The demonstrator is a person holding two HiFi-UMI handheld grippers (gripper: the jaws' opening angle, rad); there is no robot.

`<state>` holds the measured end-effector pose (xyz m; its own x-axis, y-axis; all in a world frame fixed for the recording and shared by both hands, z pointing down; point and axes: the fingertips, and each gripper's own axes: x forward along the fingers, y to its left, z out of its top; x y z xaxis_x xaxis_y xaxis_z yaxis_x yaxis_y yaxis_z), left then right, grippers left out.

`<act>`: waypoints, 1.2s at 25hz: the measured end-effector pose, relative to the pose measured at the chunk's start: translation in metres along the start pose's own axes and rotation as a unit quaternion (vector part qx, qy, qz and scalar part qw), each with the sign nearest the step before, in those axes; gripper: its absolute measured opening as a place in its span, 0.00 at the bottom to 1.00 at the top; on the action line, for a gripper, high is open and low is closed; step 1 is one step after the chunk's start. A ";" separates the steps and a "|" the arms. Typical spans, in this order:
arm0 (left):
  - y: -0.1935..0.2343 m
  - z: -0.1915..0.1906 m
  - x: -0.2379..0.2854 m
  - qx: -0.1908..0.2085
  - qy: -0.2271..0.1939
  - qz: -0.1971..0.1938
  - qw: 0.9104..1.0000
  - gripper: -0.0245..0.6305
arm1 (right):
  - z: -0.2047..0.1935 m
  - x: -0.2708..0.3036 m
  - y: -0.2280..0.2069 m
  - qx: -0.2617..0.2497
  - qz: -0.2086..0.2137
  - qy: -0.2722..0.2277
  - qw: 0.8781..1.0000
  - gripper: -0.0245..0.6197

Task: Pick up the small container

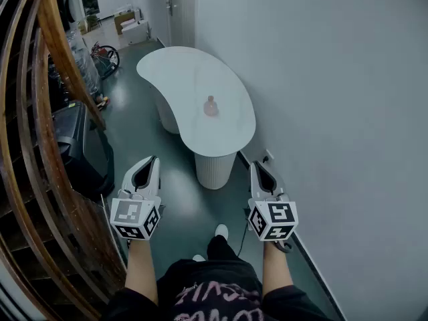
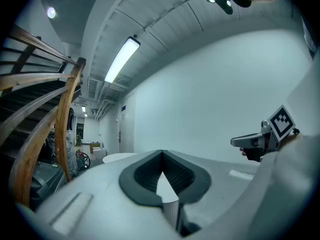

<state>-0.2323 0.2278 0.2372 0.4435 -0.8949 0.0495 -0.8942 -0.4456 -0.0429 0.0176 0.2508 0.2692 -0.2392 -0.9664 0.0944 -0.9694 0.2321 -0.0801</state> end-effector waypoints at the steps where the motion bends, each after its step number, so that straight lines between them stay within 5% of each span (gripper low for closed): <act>1: 0.000 0.000 0.000 0.000 0.001 0.000 1.000 0.04 | 0.000 0.000 0.000 0.000 0.000 0.000 1.000 0.05; 30: 0.015 -0.012 0.008 -0.009 0.006 -0.005 1.000 0.04 | 0.002 0.018 0.006 0.019 0.005 -0.016 1.000 0.05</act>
<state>-0.2431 0.2143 0.2485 0.4510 -0.8903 0.0626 -0.8911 -0.4531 -0.0252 0.0073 0.2346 0.2684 -0.2456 -0.9674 0.0617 -0.9642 0.2372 -0.1188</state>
